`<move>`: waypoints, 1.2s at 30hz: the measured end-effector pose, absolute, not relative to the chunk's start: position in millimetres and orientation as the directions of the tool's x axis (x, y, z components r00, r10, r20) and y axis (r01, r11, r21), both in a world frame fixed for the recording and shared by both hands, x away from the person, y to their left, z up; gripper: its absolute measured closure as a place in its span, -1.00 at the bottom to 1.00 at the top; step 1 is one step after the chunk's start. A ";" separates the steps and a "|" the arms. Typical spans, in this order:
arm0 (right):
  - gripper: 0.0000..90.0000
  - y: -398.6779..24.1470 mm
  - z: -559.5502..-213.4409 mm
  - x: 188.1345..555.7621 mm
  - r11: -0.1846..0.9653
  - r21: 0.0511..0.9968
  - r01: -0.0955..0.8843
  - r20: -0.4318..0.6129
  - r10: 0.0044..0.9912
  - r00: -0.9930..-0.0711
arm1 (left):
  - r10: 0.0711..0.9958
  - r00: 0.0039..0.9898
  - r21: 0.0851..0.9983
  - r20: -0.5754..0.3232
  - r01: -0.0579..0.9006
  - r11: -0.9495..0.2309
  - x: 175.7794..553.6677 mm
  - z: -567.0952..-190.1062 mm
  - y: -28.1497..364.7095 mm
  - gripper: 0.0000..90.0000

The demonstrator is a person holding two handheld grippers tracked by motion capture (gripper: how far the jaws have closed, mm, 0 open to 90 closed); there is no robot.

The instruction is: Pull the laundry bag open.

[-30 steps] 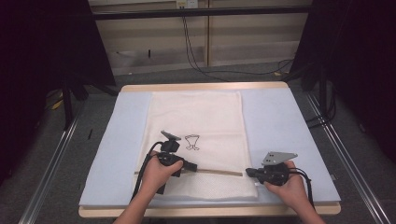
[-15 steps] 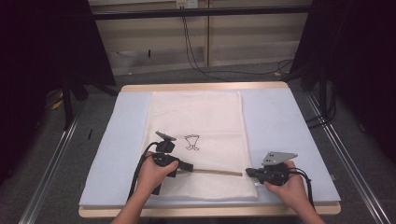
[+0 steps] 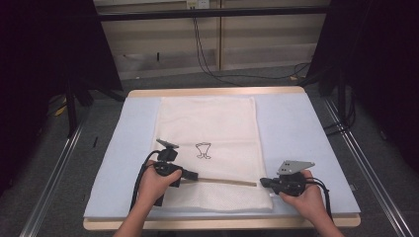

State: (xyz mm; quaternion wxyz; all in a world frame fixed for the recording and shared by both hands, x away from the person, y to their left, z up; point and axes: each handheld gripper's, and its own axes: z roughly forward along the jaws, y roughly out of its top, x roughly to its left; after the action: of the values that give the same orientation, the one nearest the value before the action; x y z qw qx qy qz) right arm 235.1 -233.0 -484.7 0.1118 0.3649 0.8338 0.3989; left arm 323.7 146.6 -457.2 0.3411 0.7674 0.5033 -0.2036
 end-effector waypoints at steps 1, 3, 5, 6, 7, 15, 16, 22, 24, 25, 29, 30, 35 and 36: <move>1.00 -233.1 -484.6 235.2 0.415 0.747 0.519 0.105 0.697 -0.709 | 0.633 0.410 0.318 -0.656 0.911 -0.261 323.8 -457.2 146.7 0.94; 1.00 -233.1 -484.7 235.3 0.416 0.747 0.519 0.105 0.696 -0.710 | 0.634 0.410 0.317 -0.655 0.912 -0.262 323.6 -457.1 146.8 0.94; 1.00 -233.1 -484.6 235.4 0.417 0.747 0.518 0.104 0.697 -0.710 | 0.634 0.413 0.320 -0.653 0.910 -0.264 323.5 -456.5 147.5 0.94; 1.00 -233.2 -484.5 235.6 0.419 0.746 0.518 0.101 0.697 -0.710 | 0.641 0.415 0.324 -0.645 0.909 -0.262 323.8 -456.1 148.5 0.94; 1.00 -233.2 -484.6 235.7 0.418 0.746 0.518 0.102 0.698 -0.709 | 0.639 0.409 0.320 -0.651 0.912 -0.257 323.8 -455.9 149.5 0.94; 1.00 -233.5 -484.6 236.0 0.419 0.746 0.517 0.103 0.695 -0.712 | 0.642 0.397 0.313 -0.656 0.917 -0.248 324.0 -455.5 156.2 0.94; 1.00 -233.5 -484.6 236.0 0.419 0.746 0.517 0.103 0.695 -0.712 | 0.646 0.404 0.316 -0.648 0.914 -0.255 324.3 -455.2 157.1 0.94; 1.00 -233.5 -484.5 236.1 0.419 0.746 0.518 0.104 0.695 -0.711 | 0.653 0.405 0.322 -0.641 0.913 -0.250 324.2 -454.4 162.7 0.94; 1.00 -233.5 -484.5 236.1 0.419 0.746 0.518 0.104 0.695 -0.712 | 0.655 0.399 0.320 -0.641 0.915 -0.245 323.9 -453.6 164.0 0.94; 1.00 -233.6 -484.5 236.1 0.419 0.746 0.518 0.104 0.695 -0.712 | 0.653 0.401 0.321 -0.642 0.915 -0.246 324.1 -453.5 165.3 0.94; 1.00 -233.6 -484.6 236.1 0.418 0.746 0.519 0.105 0.695 -0.711 | 0.642 0.387 0.310 -0.662 0.921 -0.235 324.0 -453.6 169.5 0.94; 1.00 -233.6 -484.6 236.0 0.418 0.746 0.519 0.105 0.696 -0.711 | 0.649 0.391 0.314 -0.653 0.919 -0.238 324.0 -453.6 170.0 0.94; 1.00 -233.6 -484.7 236.0 0.415 0.746 0.521 0.110 0.695 -0.711 | 0.655 0.392 0.314 -0.646 0.919 -0.240 324.5 -453.8 174.0 0.94; 1.00 -233.6 -484.8 236.0 0.413 0.746 0.522 0.111 0.696 -0.709 | 0.649 0.379 0.306 -0.660 0.924 -0.229 324.2 -453.8 174.4 0.94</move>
State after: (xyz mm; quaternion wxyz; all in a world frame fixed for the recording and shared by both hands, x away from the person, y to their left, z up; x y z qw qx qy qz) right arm 236.0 -233.6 -484.8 0.1087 0.3655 0.8336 0.3997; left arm 324.2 174.4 -453.8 0.3407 0.7573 0.5193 -0.2020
